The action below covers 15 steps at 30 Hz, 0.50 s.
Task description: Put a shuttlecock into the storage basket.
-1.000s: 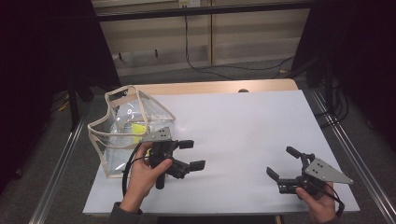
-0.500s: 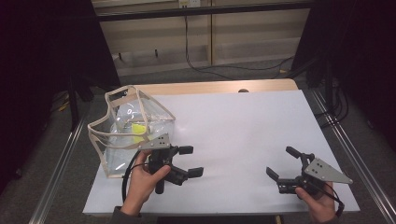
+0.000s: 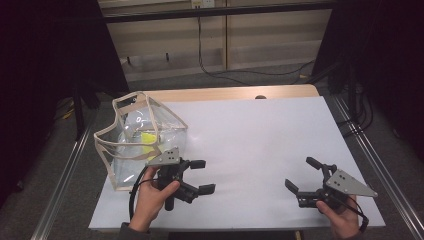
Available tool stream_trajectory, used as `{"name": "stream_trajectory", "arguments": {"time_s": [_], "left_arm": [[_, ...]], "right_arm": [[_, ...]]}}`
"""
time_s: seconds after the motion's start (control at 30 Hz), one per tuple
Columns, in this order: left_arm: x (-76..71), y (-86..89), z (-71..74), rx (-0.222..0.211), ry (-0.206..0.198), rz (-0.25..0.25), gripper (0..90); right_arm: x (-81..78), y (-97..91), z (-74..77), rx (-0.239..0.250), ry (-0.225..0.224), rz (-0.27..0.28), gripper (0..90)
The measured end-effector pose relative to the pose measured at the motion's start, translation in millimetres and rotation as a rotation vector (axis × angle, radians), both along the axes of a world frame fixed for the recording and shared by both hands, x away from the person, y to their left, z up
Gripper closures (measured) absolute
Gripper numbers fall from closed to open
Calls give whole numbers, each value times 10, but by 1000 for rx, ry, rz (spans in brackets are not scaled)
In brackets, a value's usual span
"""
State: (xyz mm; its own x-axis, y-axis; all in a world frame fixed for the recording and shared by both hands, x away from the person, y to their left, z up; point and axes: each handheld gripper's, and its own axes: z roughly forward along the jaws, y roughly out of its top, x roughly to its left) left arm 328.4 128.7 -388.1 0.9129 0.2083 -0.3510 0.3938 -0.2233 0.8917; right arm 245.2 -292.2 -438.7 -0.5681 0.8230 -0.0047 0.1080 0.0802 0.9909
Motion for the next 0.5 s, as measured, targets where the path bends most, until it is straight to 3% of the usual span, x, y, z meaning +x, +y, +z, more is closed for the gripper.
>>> {"name": "stream_trajectory", "arguments": {"time_s": [0.5], "left_arm": [[-25,76,-84,-24,-6,-13,37]], "right_arm": [[-1,-1,1,1,-4,0,15]]}}
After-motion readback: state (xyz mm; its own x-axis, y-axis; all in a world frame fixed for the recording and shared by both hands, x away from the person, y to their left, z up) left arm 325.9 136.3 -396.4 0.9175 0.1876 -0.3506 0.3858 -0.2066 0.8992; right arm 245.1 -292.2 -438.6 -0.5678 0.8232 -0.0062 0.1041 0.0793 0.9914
